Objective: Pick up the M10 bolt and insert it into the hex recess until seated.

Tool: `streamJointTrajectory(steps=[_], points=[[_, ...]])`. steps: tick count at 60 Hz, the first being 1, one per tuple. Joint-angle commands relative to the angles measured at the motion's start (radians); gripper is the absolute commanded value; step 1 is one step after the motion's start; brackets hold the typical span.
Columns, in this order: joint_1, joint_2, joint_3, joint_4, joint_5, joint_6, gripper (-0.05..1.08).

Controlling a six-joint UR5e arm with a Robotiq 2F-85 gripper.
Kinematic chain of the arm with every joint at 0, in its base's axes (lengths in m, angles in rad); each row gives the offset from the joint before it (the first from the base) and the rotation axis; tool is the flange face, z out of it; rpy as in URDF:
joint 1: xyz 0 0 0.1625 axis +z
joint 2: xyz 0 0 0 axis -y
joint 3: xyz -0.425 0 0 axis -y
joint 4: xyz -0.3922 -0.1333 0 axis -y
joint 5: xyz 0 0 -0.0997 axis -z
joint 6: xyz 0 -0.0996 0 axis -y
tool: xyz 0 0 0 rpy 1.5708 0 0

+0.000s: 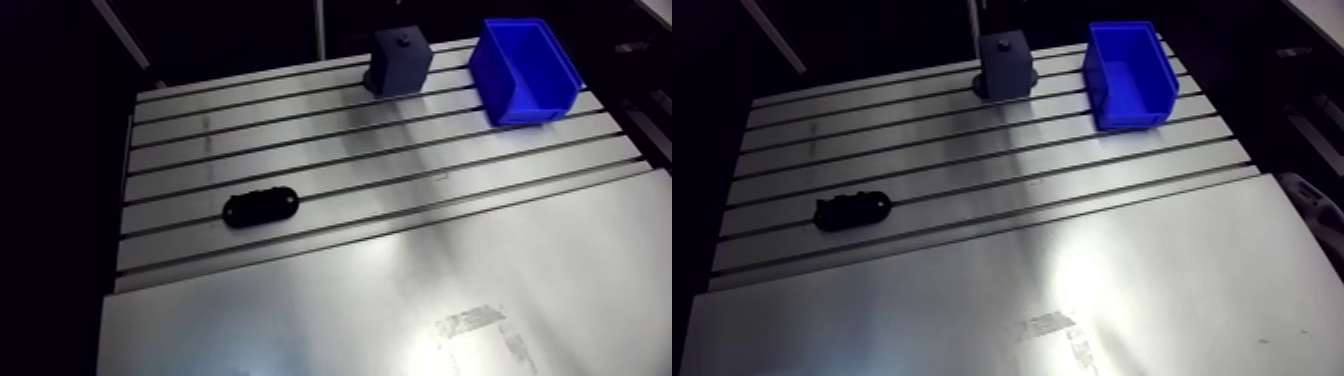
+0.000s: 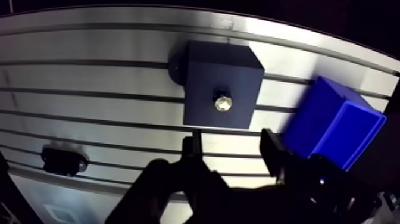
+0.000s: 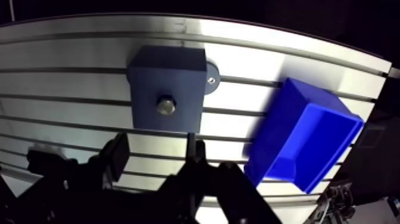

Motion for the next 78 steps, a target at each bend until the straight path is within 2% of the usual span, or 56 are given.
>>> streamJointTrajectory(steps=[1, 28, 46, 60, 78], points=[[0.004, -0.003, 0.001, 0.002, 0.027, 0.02, 1.04], [0.004, -0.009, 0.03, -0.012, 0.019, 0.018, 1.06], [0.004, -0.041, 0.106, -0.089, 0.019, 0.023, 1.08], [-0.001, -0.06, 0.164, -0.189, 0.015, 0.017, 1.08], [-0.007, -0.054, 0.163, -0.182, 0.015, 0.014, 1.08]])
